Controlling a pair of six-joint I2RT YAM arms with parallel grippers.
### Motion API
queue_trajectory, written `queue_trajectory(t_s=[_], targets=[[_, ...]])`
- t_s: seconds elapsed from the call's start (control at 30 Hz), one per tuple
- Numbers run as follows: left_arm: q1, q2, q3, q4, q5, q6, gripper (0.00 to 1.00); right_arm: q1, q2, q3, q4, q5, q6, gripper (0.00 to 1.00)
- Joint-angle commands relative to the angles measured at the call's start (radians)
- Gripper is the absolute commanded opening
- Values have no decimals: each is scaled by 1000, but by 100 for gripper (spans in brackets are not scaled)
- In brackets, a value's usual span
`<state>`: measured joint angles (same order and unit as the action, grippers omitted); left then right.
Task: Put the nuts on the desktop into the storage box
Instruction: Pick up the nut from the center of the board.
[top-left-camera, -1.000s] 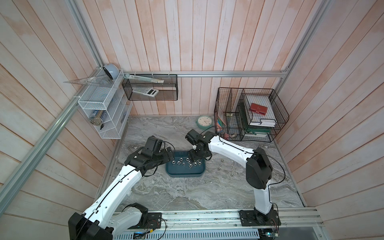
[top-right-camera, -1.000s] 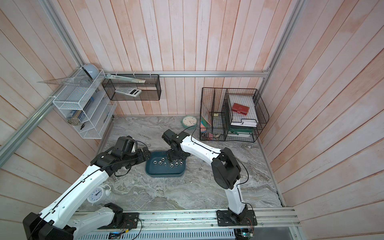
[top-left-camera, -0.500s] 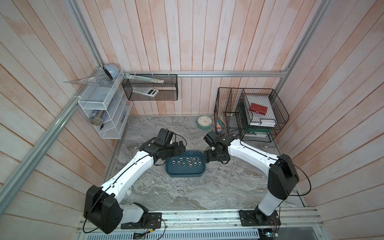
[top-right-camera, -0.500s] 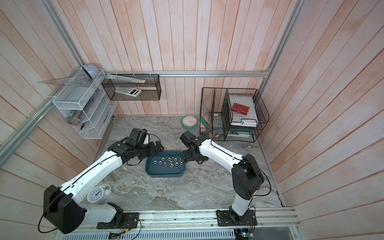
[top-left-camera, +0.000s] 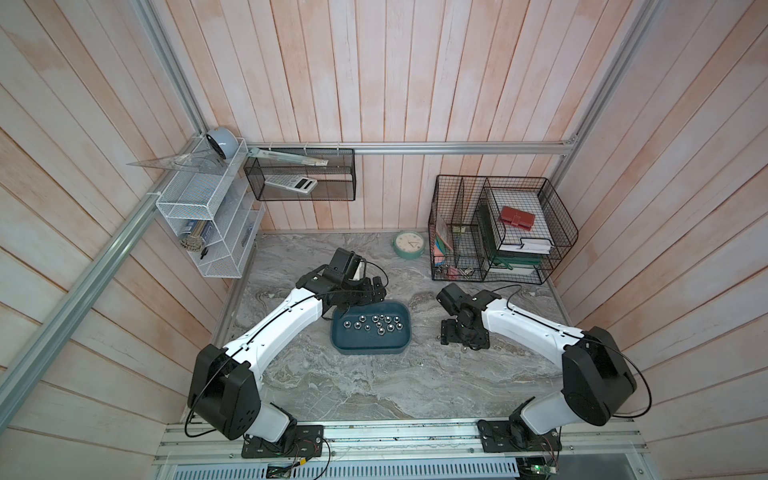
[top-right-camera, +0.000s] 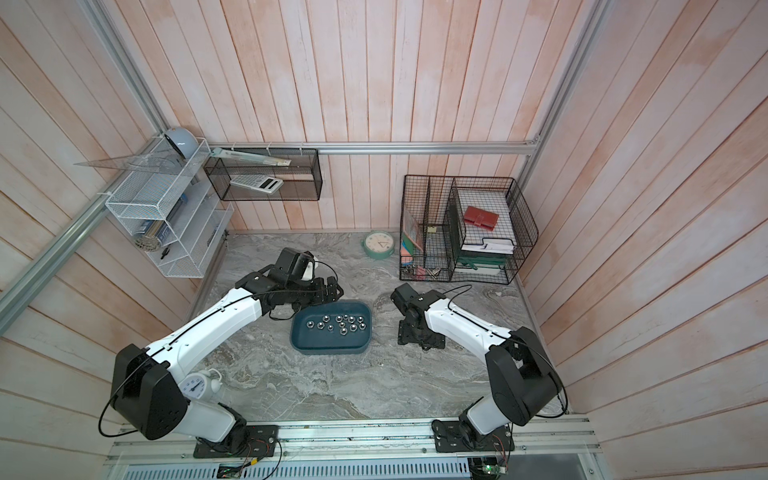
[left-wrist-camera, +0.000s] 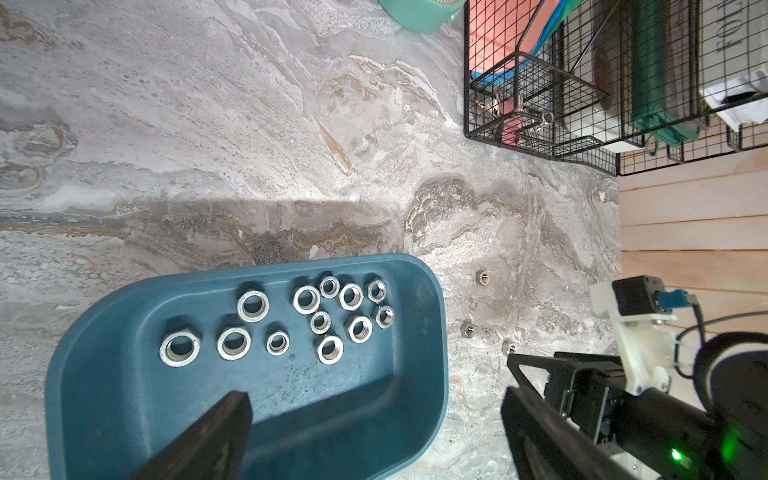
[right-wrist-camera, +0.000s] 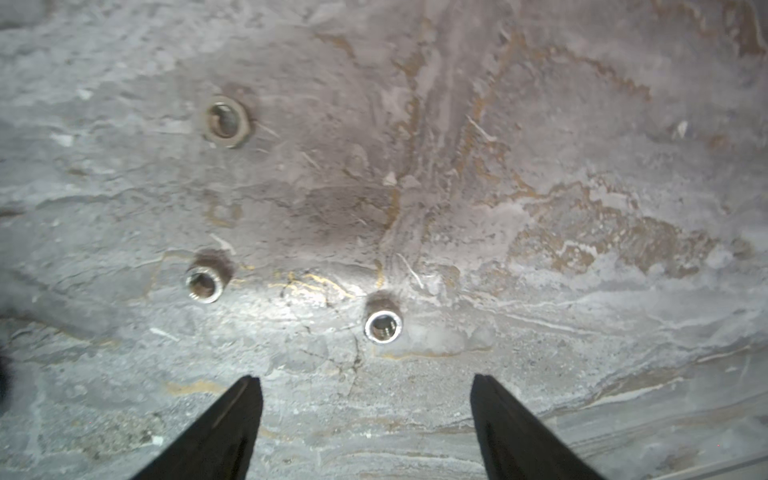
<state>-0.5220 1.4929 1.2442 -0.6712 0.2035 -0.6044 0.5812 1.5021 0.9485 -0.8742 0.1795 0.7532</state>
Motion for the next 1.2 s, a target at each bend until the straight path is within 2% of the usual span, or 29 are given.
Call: queue_trajectory(t_s=[0.0,0.27,0.43,0.97,1.0,1.1,1.17], targets=[[-12,9,36,6,15,24,100,-29,-10,-32,44,-27,28,76],[-22,-3,32,-7,10,28,100,-56,29,-54,79,-62,20,48],[-22,-14,21,-7,4,23,100,-73,41,-75,102,-80,21,42],[-23,-31,2,-10,-5,18,100,-98,88,-117,155,-114,17,37],[-23,-31,3,-8,-4,18,100,-98,90,-118,158,-116,18,35],[-23,-31,3,-9,-3,18,100,-99,93,-117,158,-118,14,22],[-23,-33,1,-8,-5,17,100,-99,86,-112,155,-118,11,20]])
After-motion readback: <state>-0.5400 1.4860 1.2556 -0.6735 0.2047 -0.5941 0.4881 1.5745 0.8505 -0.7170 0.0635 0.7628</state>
